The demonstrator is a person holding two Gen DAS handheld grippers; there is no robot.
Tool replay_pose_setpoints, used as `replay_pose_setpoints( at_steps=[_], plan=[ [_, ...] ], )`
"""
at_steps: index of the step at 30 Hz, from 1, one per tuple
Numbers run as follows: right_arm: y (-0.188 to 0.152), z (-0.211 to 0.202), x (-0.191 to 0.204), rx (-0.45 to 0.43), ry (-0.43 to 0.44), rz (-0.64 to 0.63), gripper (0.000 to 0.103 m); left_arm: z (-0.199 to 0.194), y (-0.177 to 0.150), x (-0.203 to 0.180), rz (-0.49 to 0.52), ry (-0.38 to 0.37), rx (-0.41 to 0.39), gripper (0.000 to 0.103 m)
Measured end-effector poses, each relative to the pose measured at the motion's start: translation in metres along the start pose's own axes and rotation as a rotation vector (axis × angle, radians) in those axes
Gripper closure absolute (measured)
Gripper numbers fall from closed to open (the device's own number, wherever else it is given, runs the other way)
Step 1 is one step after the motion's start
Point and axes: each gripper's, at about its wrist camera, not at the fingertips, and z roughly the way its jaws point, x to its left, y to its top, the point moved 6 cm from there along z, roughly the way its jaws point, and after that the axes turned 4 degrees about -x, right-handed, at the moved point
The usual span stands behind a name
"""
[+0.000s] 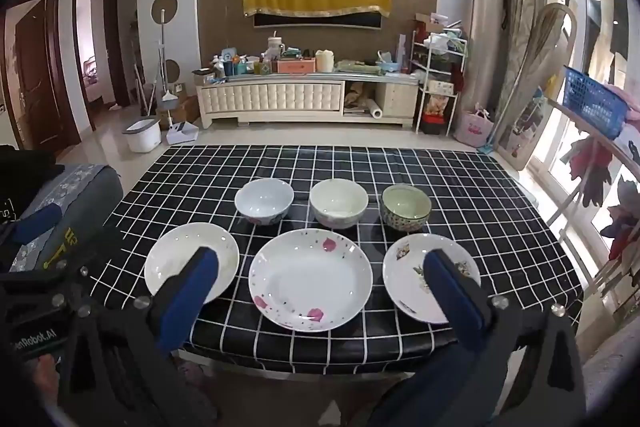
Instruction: Organize plates and bowls
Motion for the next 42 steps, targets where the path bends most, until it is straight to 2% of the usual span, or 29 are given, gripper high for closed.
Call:
replay_pose_setpoints(
  at_steps=[4, 6, 10, 42],
  plan=[
    [0.0003, -0.0013, 0.0023, 0.003, 0.004, -0.001, 0.0, -0.0011, -0.0012, -0.0028, -0.006, 0.015, -0.003, 0.0],
    [0.0006, -0.0023, 0.004, 0.002, 0.003, -0.003, 0.0, 0.0042, -0.0031, 0.0039, -0.047, -0.02, 0.024, 0.0],
    [0.0035, -0.0026, 0.0088, 0.013, 0.006, 0.004, 0.0, 0.0042, 0.0, 0.0052, -0.056, -0.025, 0.023, 0.0],
    [-0.0012, -0.0047, 0.0004, 0.029, 0.02, 0.019, 0.0, -0.0008, -0.0019, 0.0016, -0.031, -0.026, 0.019, 0.0]
  ],
)
